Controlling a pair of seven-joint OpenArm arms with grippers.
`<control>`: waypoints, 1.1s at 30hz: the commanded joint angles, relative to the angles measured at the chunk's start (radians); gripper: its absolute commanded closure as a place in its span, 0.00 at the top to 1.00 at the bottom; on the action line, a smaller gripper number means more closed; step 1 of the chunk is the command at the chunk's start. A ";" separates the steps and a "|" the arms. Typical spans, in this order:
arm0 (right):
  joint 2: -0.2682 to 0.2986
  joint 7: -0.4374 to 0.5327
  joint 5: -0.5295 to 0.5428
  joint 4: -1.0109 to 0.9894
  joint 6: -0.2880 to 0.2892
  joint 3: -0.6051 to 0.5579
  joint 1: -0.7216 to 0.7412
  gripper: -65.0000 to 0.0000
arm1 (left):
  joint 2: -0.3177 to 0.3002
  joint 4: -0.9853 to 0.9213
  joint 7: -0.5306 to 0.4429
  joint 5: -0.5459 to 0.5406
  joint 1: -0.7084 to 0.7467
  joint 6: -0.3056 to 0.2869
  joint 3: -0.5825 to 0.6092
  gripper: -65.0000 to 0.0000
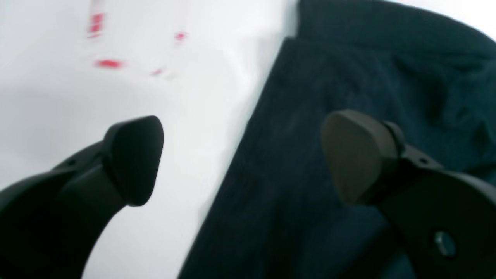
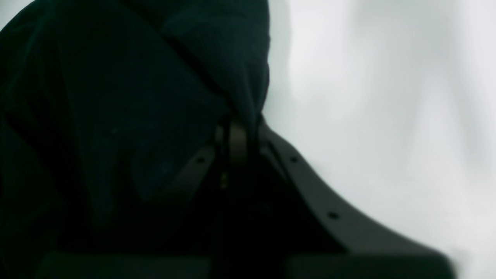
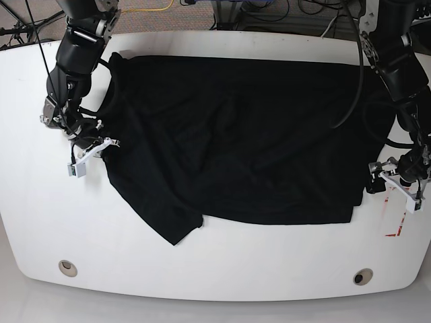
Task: Fold the T-shirt properly
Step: 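Release the left gripper and regrasp the shirt hem near the right gripper's side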
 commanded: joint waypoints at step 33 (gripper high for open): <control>0.011 -0.028 -0.023 0.024 -0.001 0.000 -0.008 0.00 | 0.021 -0.389 -0.274 0.066 -0.154 0.004 0.163 1.00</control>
